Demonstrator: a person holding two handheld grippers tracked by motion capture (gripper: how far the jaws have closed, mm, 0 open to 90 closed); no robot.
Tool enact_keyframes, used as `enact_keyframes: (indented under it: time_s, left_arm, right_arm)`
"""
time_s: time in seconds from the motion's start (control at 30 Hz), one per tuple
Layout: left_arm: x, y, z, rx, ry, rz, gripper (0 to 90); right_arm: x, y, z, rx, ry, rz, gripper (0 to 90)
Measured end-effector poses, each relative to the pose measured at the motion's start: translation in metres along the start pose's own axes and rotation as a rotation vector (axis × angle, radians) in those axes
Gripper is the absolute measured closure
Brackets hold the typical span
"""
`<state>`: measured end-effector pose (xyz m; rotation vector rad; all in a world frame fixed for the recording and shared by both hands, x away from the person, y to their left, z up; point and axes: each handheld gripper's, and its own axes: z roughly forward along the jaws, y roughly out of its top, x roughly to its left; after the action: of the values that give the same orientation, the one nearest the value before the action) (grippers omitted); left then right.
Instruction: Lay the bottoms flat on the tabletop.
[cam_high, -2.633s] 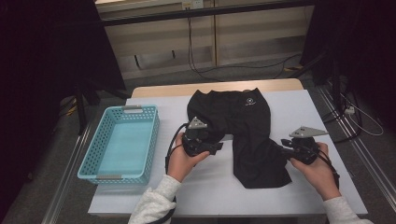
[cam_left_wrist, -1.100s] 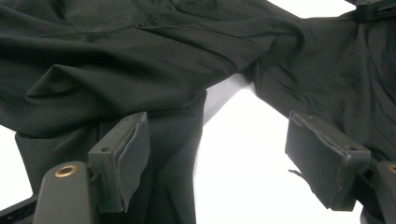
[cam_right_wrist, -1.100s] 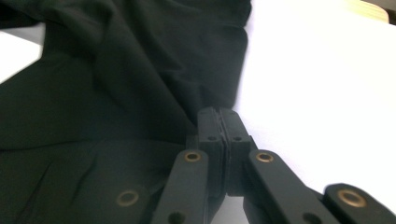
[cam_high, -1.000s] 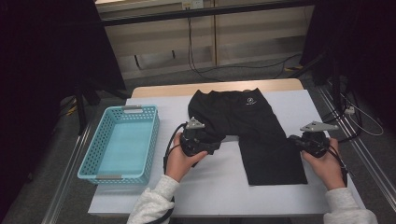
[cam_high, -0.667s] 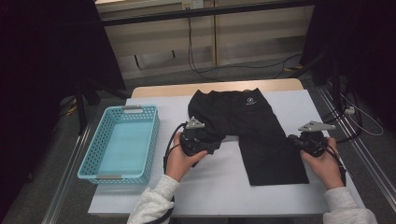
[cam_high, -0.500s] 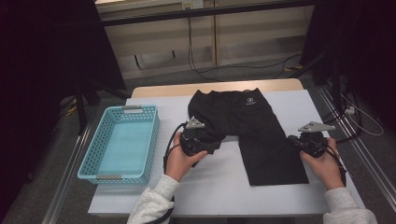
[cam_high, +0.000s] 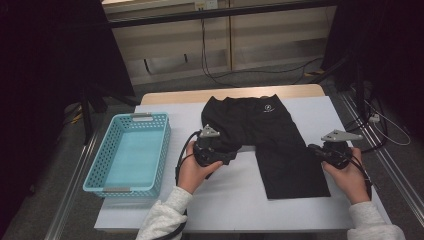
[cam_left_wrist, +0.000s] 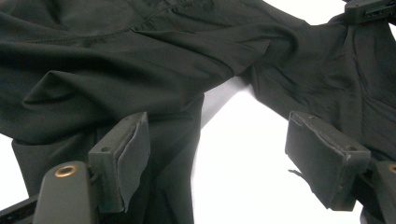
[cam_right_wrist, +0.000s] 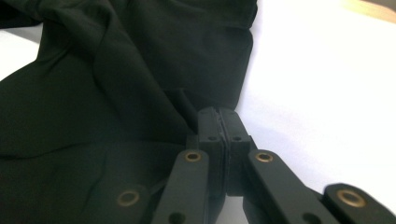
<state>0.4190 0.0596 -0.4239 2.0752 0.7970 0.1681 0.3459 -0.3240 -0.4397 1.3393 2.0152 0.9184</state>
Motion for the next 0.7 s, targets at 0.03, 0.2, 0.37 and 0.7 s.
enact_keyframes:
  time_s: [0.03,0.2,0.37,0.7]
  left_arm:
    - [0.001,0.000,0.000,0.001,0.002,0.005,22.2]
    - [0.002,0.000,-0.001,0.003,0.003,0.003,22.2]
    - [0.001,0.000,-0.001,-0.001,0.001,0.005,22.2]
    - [-0.002,0.003,-0.002,-0.003,-0.007,0.008,22.0]
  right_arm:
    - [0.000,0.001,0.000,0.000,-0.002,0.000,89.1]
    - [-0.006,0.001,0.005,0.002,-0.043,-0.002,89.3]
    - [-0.002,-0.005,0.010,0.048,-0.058,-0.023,79.9]
    - [0.007,-0.009,-0.014,0.010,-0.021,0.008,49.8]
